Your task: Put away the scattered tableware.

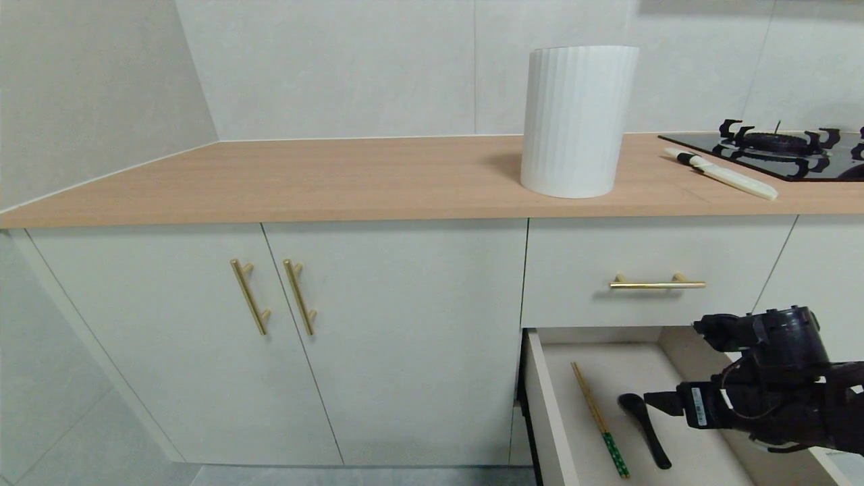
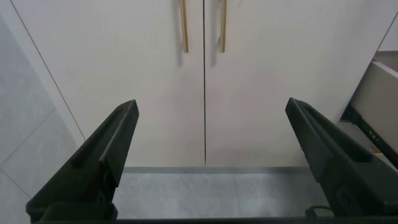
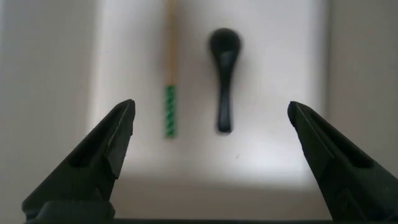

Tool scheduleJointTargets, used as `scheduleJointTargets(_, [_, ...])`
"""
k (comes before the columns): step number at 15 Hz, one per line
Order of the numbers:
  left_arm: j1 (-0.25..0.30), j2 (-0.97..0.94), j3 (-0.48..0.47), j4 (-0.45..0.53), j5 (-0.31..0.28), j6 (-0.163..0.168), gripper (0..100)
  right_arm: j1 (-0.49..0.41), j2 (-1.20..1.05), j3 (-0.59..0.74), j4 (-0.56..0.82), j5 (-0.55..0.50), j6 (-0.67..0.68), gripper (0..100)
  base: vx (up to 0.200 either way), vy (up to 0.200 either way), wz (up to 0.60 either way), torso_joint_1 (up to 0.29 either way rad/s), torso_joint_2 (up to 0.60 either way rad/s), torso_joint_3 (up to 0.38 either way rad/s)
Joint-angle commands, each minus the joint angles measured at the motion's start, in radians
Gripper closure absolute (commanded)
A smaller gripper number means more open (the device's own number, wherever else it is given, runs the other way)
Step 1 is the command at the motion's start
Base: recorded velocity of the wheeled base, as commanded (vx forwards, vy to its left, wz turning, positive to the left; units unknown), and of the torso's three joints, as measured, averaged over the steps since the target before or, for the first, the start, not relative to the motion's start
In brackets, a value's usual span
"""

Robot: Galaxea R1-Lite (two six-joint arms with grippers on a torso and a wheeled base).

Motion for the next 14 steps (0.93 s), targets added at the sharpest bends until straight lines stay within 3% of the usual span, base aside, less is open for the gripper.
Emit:
scheduleJointTargets(1, [0.0, 0.0, 0.0, 0.0, 0.0, -0.002, 0, 0.035, -0.16, -0.014, 0.06, 0.015, -0.001, 0, 0.0, 0.0, 0.0, 0.0, 0.0, 0.0])
scheduleJointTargets(2, [0.0, 0.0, 0.0, 0.0, 0.0, -0.002, 0, 0.041, -0.164, -0.014, 0.061, 0.015, -0.001, 0, 0.0, 0.0, 0.0, 0.0, 0.0, 0.0])
scheduleJointTargets(10, [0.0, 0.0, 0.0, 0.0, 0.0, -0.004, 0, 0.063, -0.175, -0.003, 0.064, 0.015, -0.002, 0, -0.2, 0.0, 0.0, 0.003, 0.0, -0.001])
scheduleJointTargets(14, [0.0, 0.0, 0.0, 0.0, 0.0, -0.004, 0, 0.075, -0.181, -0.003, 0.08, 0.015, -0.002, 0, 0.0, 0.0, 0.0, 0.0, 0.0, 0.0])
